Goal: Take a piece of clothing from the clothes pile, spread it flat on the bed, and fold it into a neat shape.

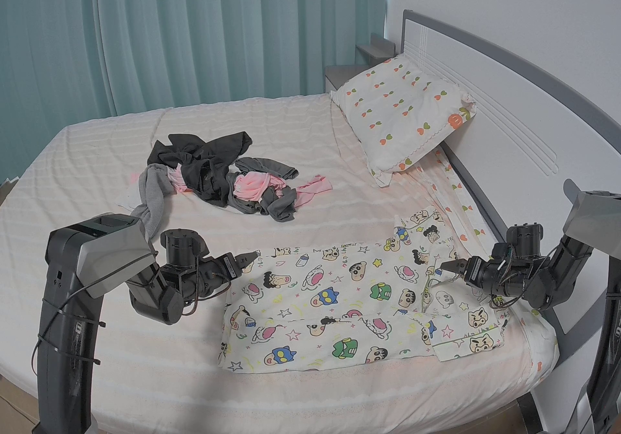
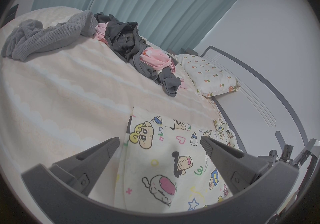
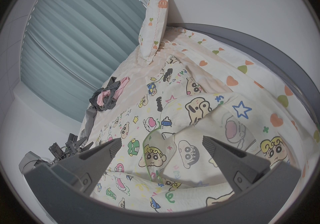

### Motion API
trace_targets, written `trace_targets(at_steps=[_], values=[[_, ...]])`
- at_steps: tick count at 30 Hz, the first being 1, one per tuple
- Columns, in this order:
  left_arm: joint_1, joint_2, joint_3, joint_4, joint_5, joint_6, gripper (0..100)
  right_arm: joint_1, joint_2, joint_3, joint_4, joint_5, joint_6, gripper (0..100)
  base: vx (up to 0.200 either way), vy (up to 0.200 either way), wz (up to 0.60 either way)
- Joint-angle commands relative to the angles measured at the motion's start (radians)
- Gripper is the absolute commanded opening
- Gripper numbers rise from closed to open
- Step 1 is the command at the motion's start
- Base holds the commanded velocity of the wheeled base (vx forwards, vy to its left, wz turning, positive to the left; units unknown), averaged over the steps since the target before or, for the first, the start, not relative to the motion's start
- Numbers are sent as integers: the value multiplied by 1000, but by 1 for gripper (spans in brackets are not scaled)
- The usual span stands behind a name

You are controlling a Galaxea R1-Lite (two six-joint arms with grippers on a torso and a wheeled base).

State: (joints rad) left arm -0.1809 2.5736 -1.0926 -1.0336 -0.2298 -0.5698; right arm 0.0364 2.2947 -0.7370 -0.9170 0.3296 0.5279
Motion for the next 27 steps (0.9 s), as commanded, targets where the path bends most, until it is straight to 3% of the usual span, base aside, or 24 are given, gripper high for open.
trace_targets(at_steps=[1, 27], values=[[-8, 17, -20, 7, 0, -1, 100, 0, 0, 1, 0, 0, 0, 100, 0, 0, 0], [-11, 30, -95, 162, -2, 2, 100, 8, 8, -4, -2, 0, -11, 100, 0, 0, 0]])
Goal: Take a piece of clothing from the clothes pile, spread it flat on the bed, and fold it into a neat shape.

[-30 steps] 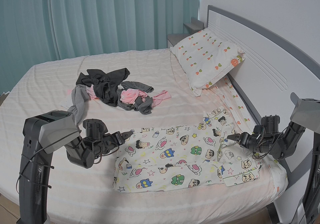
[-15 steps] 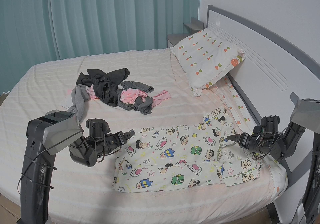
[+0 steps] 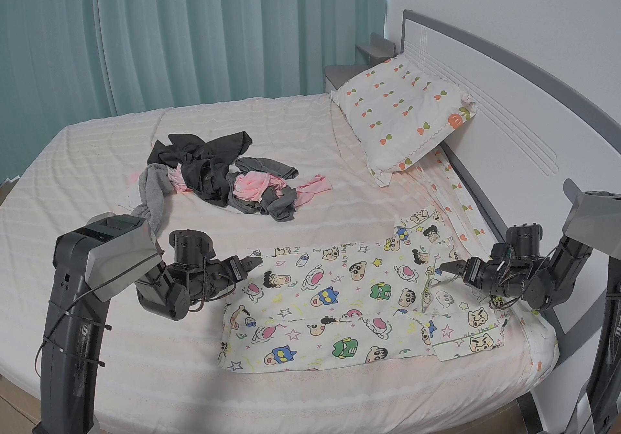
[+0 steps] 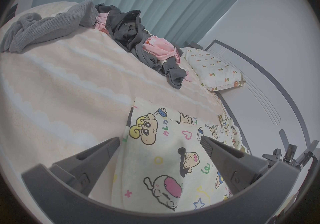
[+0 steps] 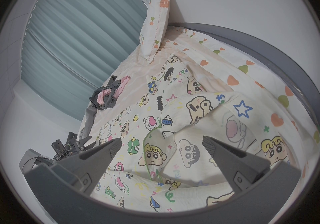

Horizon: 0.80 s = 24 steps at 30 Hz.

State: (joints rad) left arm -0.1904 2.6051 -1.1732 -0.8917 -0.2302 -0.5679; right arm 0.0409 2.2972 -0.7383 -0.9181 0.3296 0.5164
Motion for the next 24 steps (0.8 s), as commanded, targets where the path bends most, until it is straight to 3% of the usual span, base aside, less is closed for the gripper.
trace_targets(at_steps=[1, 6, 7, 13, 20, 24], values=[[-1, 0, -25, 30, -4, 0, 100, 4, 5, -4, -1, 0, 1, 100, 0, 0, 0], [-3, 0, -51, 80, -24, 0, 100, 7, 5, -1, -1, 0, 1, 100, 0, 0, 0], [-4, 0, -60, 86, -23, 0, 0, 7, 5, 2, -1, 0, -1, 100, 0, 0, 0], [-4, 1, -60, 85, -15, 0, 0, 7, 2, 2, -1, -1, 1, 100, 0, 0, 0], [-1, 1, -77, 77, 58, -9, 0, 11, 2, 5, -65, -3, 10, 100, 0, 0, 0], [9, -11, -74, 65, 72, -60, 0, 10, 7, 7, -81, -3, 11, 100, 0, 0, 0]])
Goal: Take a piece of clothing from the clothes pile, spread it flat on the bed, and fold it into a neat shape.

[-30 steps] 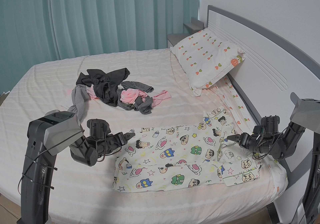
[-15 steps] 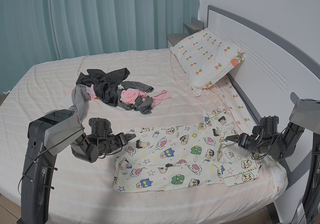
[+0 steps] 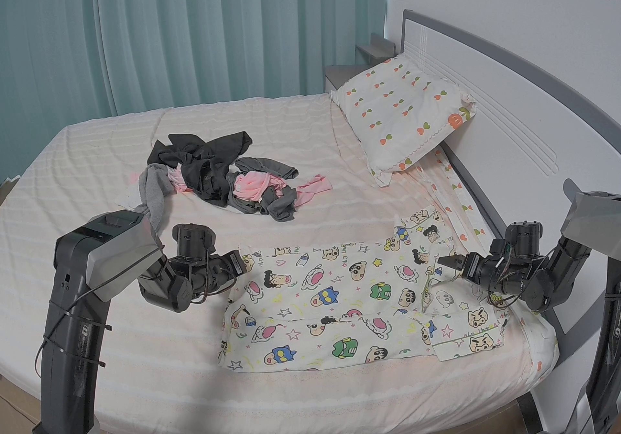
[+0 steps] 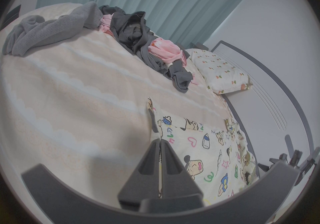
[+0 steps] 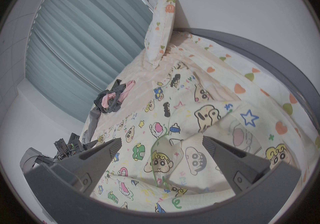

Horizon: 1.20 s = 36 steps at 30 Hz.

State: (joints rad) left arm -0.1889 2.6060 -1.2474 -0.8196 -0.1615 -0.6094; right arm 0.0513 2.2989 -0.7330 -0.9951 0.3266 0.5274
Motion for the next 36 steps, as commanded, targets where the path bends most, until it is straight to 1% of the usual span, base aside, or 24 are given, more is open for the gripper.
trace_targets(at_steps=[1, 7, 14, 22, 24, 26, 28, 31, 33, 35, 36], values=[[14, -18, 2, -9, 8, -26, 0, -1, 8, 1, -4, -1, 0, 100, 0, 0, 0], [52, -52, 14, -7, 14, -27, 0, 1, 25, 1, -5, -12, -3, 100, 0, 0, 0], [74, -61, 22, -7, 17, -20, 0, -1, 24, 10, -14, -18, -4, 100, 0, 0, 0], [65, -58, 17, -9, 17, -17, 0, 1, 28, 30, -79, -18, -7, 100, 0, 0, 0], [62, -58, 13, -9, 17, -18, 0, -1, 24, 15, -82, -27, -9, 100, 0, 0, 0], [60, -60, 14, -9, 20, -17, 0, 1, 19, -13, -66, -55, -10, 100, 0, 0, 0], [57, -63, 14, -7, 37, -17, 0, 16, 16, -62, -37, -92, -21, 100, 0, 0, 0], [49, -64, 17, -4, 60, -17, 0, 18, 11, -140, 32, -93, -52, 100, 0, 0, 0], [45, -73, 23, -4, 69, -15, 0, 10, 39, -272, 147, -93, -93, 100, 0, 0, 0], [42, -73, 23, -3, 71, -15, 0, -1, 105, -414, 247, -101, -103, 100, 0, 0, 0], [42, -73, 23, -3, 71, -15, 0, -4, 123, -448, 268, -103, -104, 100, 0, 0, 0]])
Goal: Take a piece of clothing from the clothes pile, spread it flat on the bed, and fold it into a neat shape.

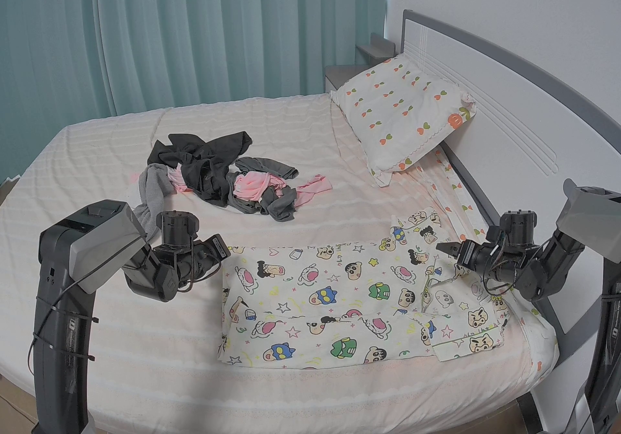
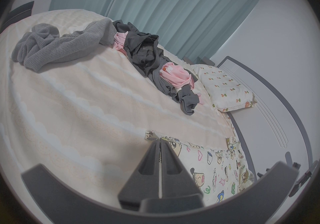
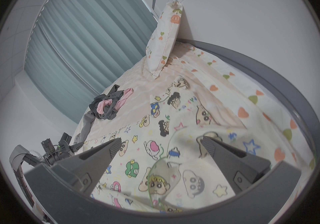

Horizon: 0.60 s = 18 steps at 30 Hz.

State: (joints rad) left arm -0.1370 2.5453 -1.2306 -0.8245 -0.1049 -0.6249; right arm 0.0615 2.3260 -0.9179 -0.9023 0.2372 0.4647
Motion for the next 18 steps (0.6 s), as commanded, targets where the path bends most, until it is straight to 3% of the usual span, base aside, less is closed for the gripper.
trace_targets(at_steps=[1, 7, 18], values=[[-13, -13, 7, 2, 14, 1, 0, -17, 125, -319, 211, -13, -43, 100, 0, 0, 0], [-21, -20, 8, 2, 28, 1, 0, -38, 273, -592, 413, -56, -80, 100, 0, 0, 0], [-32, -37, 37, 1, 56, 1, 0, -32, 392, -756, 504, -98, -159, 100, 0, 0, 0]])
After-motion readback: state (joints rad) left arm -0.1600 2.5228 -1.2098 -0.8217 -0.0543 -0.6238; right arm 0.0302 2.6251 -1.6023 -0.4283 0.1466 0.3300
